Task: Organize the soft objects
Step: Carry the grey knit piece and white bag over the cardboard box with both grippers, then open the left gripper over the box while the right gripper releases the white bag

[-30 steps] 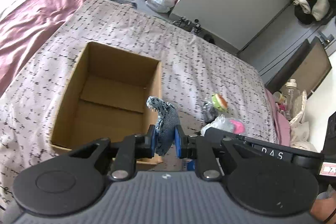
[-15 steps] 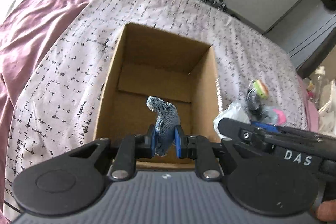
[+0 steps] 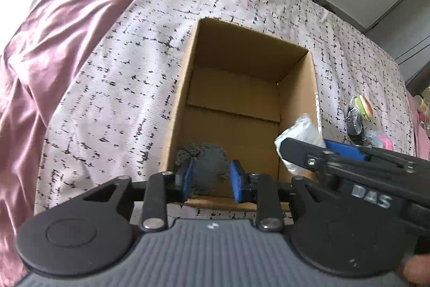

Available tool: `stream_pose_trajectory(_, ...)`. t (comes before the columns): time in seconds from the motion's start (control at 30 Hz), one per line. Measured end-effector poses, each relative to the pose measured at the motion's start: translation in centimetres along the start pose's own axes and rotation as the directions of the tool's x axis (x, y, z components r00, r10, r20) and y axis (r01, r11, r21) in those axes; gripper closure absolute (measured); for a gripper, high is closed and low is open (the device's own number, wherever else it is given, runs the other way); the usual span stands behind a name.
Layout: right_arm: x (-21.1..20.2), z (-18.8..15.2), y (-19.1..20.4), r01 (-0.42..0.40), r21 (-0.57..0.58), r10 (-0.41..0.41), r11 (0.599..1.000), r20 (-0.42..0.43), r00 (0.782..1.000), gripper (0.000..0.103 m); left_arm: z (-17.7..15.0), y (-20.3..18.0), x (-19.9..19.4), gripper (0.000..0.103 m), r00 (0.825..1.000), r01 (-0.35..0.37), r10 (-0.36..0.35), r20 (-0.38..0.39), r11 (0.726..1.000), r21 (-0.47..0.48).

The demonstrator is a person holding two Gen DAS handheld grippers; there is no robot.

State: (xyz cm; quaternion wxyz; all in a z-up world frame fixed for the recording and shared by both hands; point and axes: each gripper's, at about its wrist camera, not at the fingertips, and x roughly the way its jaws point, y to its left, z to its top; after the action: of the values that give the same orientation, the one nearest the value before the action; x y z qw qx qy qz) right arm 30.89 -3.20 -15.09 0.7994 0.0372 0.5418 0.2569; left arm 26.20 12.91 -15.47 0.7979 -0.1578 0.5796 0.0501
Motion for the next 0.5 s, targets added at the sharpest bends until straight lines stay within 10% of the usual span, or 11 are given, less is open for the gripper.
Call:
stream_pose_trajectory(0.23, 1.4, -0.5, 0.9, 0.019, -0.012, -0.019, 1.000, -0.057, 0.998, 0.054, -0.1, 0.7, -2.2, 0.071, 1.000, 0.002, -0.002, 0.027, 1.000, -0.001)
stream_pose_trajectory(0.5, -0.5, -0.9, 1.0, 0.016, 0.004, -0.016, 1.000, -0.050, 0.999, 0.039, -1.1, 1.1, -4.2, 0.042, 0.998, -0.008, 0.008, 0.068, 1.000, -0.002)
